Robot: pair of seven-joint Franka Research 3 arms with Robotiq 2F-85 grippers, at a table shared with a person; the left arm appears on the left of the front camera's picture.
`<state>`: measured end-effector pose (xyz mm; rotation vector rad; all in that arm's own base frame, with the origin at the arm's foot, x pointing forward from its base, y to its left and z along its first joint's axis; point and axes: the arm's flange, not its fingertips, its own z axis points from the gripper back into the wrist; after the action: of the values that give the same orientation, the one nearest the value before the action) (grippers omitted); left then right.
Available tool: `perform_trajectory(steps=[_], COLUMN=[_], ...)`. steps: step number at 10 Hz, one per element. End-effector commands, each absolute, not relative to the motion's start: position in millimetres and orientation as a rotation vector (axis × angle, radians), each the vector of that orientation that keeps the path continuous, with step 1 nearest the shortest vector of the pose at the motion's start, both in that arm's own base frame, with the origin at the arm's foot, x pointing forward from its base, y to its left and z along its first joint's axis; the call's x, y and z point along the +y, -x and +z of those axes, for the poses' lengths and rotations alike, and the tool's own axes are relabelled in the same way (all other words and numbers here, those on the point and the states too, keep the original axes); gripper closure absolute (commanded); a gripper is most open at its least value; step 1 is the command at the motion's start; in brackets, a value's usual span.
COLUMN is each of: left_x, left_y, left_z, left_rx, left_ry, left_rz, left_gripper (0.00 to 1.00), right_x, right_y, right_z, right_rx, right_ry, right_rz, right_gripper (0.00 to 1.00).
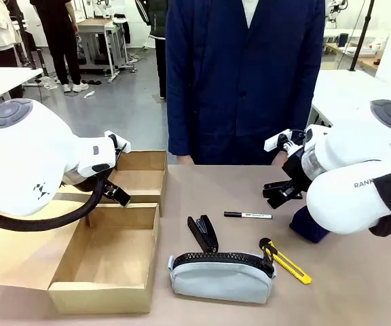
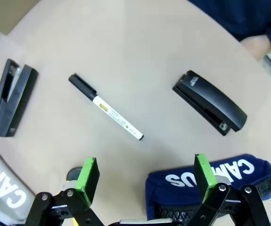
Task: Place items inside the box.
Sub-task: Pick up a Pencil pouch or Stapler and place it inside the Mailer Box closest to the robot.
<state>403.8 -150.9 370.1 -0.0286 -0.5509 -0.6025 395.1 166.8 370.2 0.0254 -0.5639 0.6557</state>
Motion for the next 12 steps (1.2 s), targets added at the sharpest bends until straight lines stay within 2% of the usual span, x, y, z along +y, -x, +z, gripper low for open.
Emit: perform_trajectory(steps=[1,12], left_x=[-151.0,-151.0], left_y=[-403.7,-403.7], left_z=[370.1,370.1], left_rx=[-0.551,-0.551], left_ry=[0.029,0.029], left_rz=[-0.603,-0.603], left_gripper=[0.00,0.00], right_x=[166.8,166.8], right_y=[-395.1,-395.1], right_z=[370.6,370.6], right_rx=[-0.565,-0.565], right_ry=[-0.025,-0.025], right_rz=[0.656,0.656], right_gripper=[0.00,0.00])
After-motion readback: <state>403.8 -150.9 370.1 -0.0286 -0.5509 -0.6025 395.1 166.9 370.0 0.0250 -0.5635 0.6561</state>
